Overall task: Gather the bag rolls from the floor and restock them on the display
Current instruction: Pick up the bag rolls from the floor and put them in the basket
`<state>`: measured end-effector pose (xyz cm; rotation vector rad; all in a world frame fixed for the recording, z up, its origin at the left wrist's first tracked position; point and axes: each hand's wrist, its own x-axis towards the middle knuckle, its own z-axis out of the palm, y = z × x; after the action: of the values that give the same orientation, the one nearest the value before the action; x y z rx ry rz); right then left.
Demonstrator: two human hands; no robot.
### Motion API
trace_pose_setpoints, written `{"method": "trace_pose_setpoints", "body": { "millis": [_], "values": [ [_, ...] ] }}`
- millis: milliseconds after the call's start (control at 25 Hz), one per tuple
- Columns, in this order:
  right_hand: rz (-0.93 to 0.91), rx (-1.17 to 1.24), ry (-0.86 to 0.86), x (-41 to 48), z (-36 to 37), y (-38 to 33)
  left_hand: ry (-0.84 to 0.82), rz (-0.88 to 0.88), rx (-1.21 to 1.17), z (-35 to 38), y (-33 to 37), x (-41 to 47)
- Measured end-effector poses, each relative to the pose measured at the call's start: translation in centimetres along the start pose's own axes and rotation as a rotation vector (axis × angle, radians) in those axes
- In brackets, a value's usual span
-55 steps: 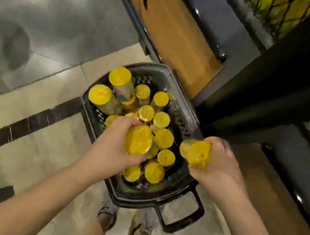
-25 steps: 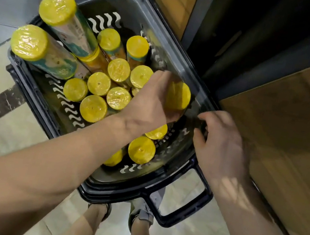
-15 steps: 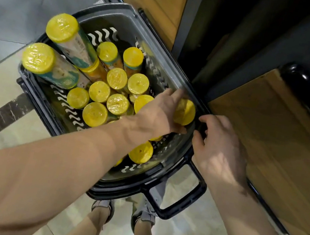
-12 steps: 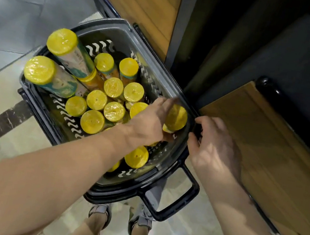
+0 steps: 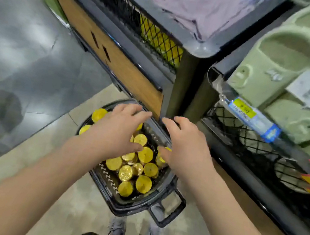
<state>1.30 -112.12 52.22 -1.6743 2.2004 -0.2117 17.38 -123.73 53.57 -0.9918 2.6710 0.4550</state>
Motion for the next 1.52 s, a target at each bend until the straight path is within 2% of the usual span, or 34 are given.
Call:
{"method": "trace_pose_setpoints", "body": {
  "millis": [120,200,400,560,720,920,1120,1360,1520],
  "values": [
    [-0.101,-0.131,0.013,-1.3,-8.9,-3.9,0.036,-0.006,0.118,-9.1,2.5,-4.5],
    [-0.118,-0.223,0.082,-3.5,-14.8,-5.9,0.115,0.001,0.191,-14.6,4.3,-7.4],
    [-0.065,-0.331,0.274,-8.8,-23.8,-8.4,0.321,0.042,0.303,-22.5,7.8,-10.3],
    [0.092,-0.374,0.400,-12.1,-26.4,-8.5,0.373,0.147,0.332,-25.3,10.5,-10.7],
    [0.405,-0.437,0.511,-17.2,-27.2,-7.6,0.391,0.359,0.351,-26.3,14.8,-10.9],
    [0.797,-0.333,0.525,-29.5,-26.2,-7.0,0.331,0.724,0.346,-24.4,24.2,-13.3],
    [1.196,-0.258,0.600,-46.8,-23.1,-8.0,0.232,1.142,0.318,-19.0,37.5,-22.1],
    [1.615,-0.136,0.602,-70.5,-17.1,-10.0,0.134,1.595,0.409,-8.2,54.9,-39.2],
    [1.827,-0.083,0.594,-84.8,-12.9,-11.3,0.073,1.797,0.460,-0.8,65.5,-50.7]
  ]
}}
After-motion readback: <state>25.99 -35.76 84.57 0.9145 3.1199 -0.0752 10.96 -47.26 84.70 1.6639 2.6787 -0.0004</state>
